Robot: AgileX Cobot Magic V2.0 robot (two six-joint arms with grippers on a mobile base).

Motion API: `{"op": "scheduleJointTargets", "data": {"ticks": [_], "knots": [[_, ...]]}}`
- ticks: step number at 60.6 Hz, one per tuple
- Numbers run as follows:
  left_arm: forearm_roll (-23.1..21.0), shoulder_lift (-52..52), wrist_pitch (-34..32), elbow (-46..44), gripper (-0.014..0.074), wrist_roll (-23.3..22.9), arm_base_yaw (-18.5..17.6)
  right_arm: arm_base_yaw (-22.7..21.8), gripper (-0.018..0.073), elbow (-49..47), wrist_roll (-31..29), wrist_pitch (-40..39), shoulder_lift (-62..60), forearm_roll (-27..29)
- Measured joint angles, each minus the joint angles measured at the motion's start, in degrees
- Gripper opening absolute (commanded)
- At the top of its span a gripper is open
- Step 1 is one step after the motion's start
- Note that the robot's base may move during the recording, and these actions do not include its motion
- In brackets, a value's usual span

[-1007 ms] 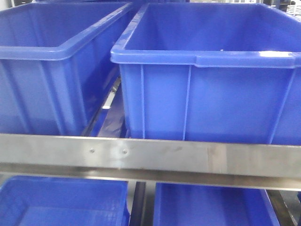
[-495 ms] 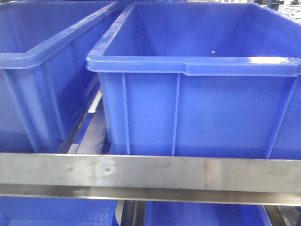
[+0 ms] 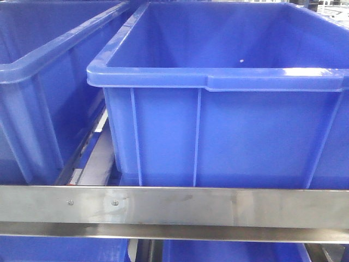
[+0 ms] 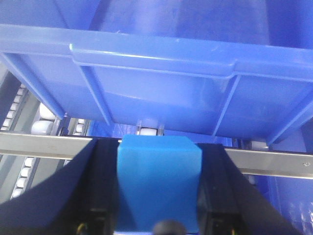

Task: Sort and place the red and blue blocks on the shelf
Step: 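Move both held cubes over the upper blue bins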

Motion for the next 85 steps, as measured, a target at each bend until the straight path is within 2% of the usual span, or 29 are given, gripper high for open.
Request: {"op": "scheduleJointTargets", "data": {"ticks": [85], "knots": [[0.0,0.0,0.0,0.0,0.0124,0.0,0.0,0.0,0.005,0.0,0.0,0.0,0.0,0.0]]}}
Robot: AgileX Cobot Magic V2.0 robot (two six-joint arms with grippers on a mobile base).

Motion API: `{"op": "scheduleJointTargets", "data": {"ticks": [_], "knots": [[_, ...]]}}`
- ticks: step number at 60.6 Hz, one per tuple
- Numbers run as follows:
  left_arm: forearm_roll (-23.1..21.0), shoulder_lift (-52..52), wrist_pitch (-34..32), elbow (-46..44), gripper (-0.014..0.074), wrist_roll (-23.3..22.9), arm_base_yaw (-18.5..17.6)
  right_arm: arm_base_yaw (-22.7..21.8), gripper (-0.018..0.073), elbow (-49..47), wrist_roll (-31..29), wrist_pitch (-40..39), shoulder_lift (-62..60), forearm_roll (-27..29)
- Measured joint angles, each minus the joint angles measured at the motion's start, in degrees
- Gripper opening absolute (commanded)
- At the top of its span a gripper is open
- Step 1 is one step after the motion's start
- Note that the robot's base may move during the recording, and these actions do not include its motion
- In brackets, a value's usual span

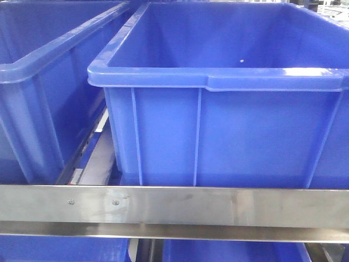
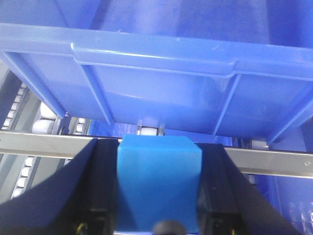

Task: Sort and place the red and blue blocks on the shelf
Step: 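Move both held cubes over the upper blue bins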

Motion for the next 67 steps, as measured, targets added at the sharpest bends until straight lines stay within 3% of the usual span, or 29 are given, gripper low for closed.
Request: {"op": "scheduleJointTargets", "data": {"ticks": [21,39,67], "knots": [[-0.1,0.0,-0.2,0.0,0.0124,0.0,0.0,0.0,0.005,0.0,0.0,0.0,0.0,0.0],[-3.1,0.0,-0.5,0.0,0.0124,0.0,0.0,0.0,0.005,-0.1,0.0,0.0,0.0,0.0],[-3.7,0.0,-4.5,-1.4,0.0125,0.0,0.0,0.0,0.005,-6.4,-3.2,0.6,0.0,0.0]]}}
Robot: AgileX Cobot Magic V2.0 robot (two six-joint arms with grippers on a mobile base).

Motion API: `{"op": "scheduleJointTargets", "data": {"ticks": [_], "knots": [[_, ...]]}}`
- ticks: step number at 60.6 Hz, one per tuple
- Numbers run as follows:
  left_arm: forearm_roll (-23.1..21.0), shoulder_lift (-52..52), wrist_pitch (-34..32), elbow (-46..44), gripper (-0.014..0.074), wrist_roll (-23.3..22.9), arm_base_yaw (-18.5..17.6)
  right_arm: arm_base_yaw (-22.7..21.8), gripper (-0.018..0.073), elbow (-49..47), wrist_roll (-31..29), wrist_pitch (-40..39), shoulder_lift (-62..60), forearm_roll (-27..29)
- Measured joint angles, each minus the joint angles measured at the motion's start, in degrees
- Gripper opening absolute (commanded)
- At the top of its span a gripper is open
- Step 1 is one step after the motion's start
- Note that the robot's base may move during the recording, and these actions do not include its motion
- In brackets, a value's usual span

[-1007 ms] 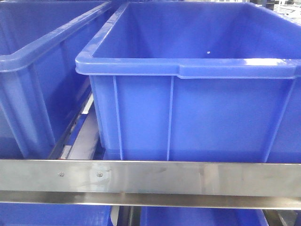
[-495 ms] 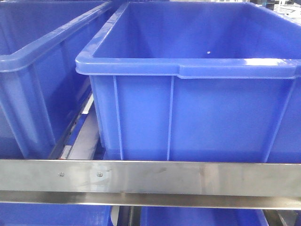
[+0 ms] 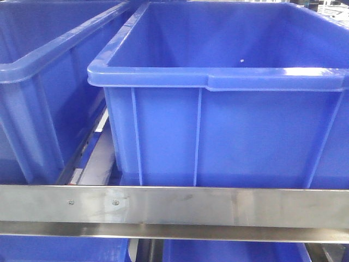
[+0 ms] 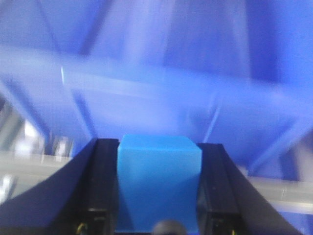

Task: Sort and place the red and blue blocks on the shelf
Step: 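Move both held cubes over the upper blue bins, then open both grippers to drop the cubes into the blue bins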

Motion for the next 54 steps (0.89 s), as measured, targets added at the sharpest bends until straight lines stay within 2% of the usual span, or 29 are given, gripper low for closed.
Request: {"op": "scheduleJointTargets", "data": {"ticks": [16,34,54], "knots": [[0.0,0.1,-2.2,-3.5,0.0125,0.0,0.0,0.0,0.005,-3.0,-1.3,0.1,2.0,0.0],[0.0,5.2,-6.2,-4.5,0.0125,0.0,0.0,0.2,0.005,-8.1,-1.7,-1.2,12.0,0.0],[0.5,15.0,-12.3,-8.2,0.0125,0.0,0.0,6.0,0.005,-15.4,-1.8,-6.1,28.4,0.0]]}}
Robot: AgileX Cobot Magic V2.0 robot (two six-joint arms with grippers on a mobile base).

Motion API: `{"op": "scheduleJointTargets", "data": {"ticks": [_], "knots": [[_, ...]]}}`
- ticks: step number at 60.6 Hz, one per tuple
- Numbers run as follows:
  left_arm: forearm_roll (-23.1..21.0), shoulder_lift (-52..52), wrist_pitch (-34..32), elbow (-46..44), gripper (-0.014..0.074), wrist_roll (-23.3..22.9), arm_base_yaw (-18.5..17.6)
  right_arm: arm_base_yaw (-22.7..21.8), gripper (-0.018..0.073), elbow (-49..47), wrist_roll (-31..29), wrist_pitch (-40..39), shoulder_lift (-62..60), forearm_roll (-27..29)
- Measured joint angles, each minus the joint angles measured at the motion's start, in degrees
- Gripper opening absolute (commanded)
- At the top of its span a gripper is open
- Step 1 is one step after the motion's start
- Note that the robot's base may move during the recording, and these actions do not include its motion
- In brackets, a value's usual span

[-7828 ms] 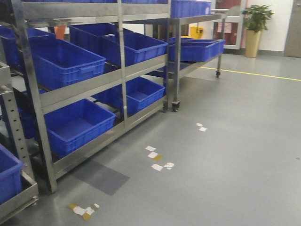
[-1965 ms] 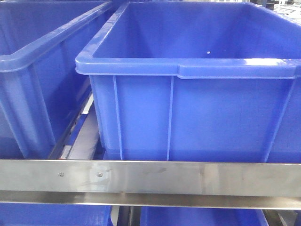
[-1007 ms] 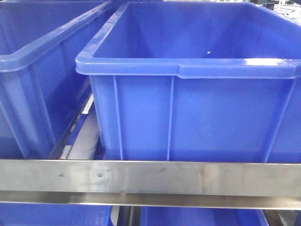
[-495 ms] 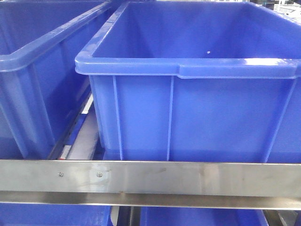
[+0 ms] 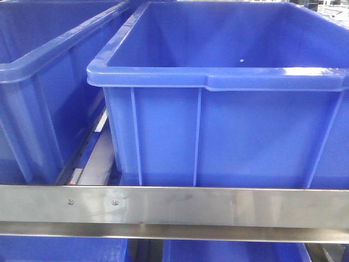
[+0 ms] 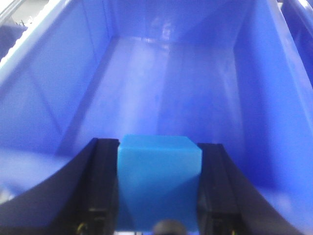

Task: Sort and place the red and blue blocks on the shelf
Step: 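Open both grippers to drop the cubes into the blue bins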

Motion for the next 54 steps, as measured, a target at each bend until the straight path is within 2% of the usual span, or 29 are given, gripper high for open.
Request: {"op": "scheduleJointTargets", "data": {"ticks": [14,39,42,48,54], "knots": [[0.6,11.3,-2.9,-6.4,0.0125,0.0,0.0,2.7,0.005,-5.8,-0.1,-4.6,11.3,0.0],[0.6,25.6,-3.3,-15.0,0.0138,0.0,0.0,2.9,0.005,-10.8,-0.1,-6.2,21.3,0.0],[0.6,26.1,-3.5,-15.3,0.0167,0.0,0.0,2.9,0.0064,-10.8,-0.1,-6.2,21.7,0.0],[0.6,26.9,-3.6,-15.3,0.0279,0.0,0.0,2.9,0.0129,-10.8,-0.1,-6.2,22.2,0.0],[0.6,27.4,-3.6,-15.4,0.0459,0.0,0.0,2.9,0.0297,-10.8,-0.2,-6.5,22.3,-0.3]]}}
